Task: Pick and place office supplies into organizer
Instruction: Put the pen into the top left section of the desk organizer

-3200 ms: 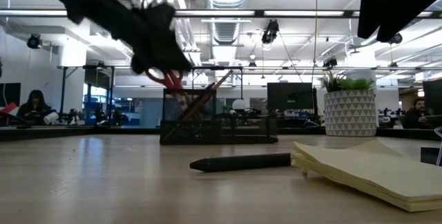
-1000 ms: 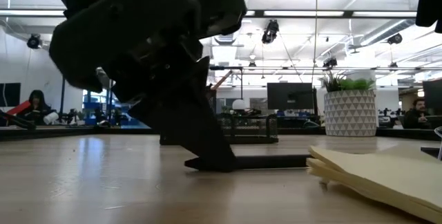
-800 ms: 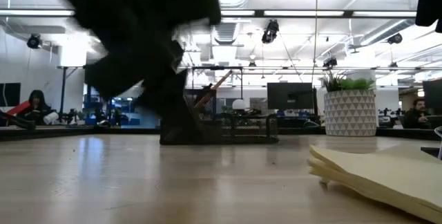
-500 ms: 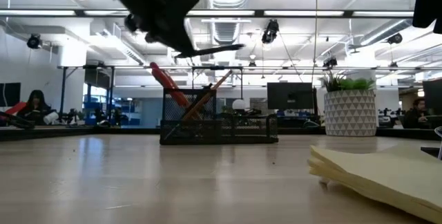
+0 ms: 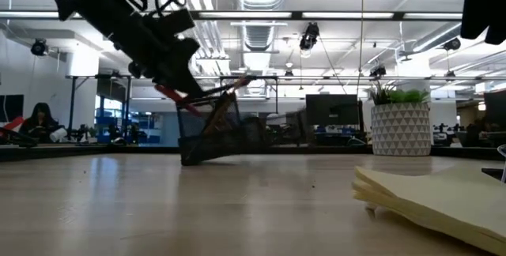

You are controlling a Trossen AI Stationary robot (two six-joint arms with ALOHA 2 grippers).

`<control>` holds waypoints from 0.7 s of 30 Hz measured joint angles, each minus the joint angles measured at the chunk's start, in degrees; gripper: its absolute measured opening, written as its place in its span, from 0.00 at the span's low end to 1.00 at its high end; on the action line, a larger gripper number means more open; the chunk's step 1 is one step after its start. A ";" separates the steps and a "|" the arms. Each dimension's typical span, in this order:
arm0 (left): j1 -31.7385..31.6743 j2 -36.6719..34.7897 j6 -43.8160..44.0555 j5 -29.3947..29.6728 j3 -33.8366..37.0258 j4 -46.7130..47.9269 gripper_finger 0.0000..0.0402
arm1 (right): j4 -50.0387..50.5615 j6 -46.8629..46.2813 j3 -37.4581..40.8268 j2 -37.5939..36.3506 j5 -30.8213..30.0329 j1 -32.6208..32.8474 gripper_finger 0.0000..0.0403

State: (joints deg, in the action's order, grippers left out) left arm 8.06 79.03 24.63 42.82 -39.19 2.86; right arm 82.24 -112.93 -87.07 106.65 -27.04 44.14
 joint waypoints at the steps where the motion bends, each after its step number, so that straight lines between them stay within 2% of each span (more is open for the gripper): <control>1: -0.11 0.54 0.07 -0.08 0.10 -0.46 0.02 | 0.02 0.30 0.00 0.00 -0.01 -0.21 0.45; 9: -1.52 2.39 0.06 1.01 -0.40 -2.31 0.02 | -0.18 1.56 0.00 0.00 0.06 -1.22 0.45; 17: -2.72 4.47 0.10 1.61 -0.92 -2.90 0.23 | -0.17 2.57 0.00 0.00 0.06 -1.57 0.45; 21: -2.76 4.56 -0.71 0.45 -2.32 -2.03 0.28 | -0.13 2.66 0.00 0.00 0.06 -1.57 0.45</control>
State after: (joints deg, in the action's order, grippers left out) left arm 5.30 83.59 23.92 43.27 -41.51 0.83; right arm 82.11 -110.28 -87.07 106.65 -26.98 42.57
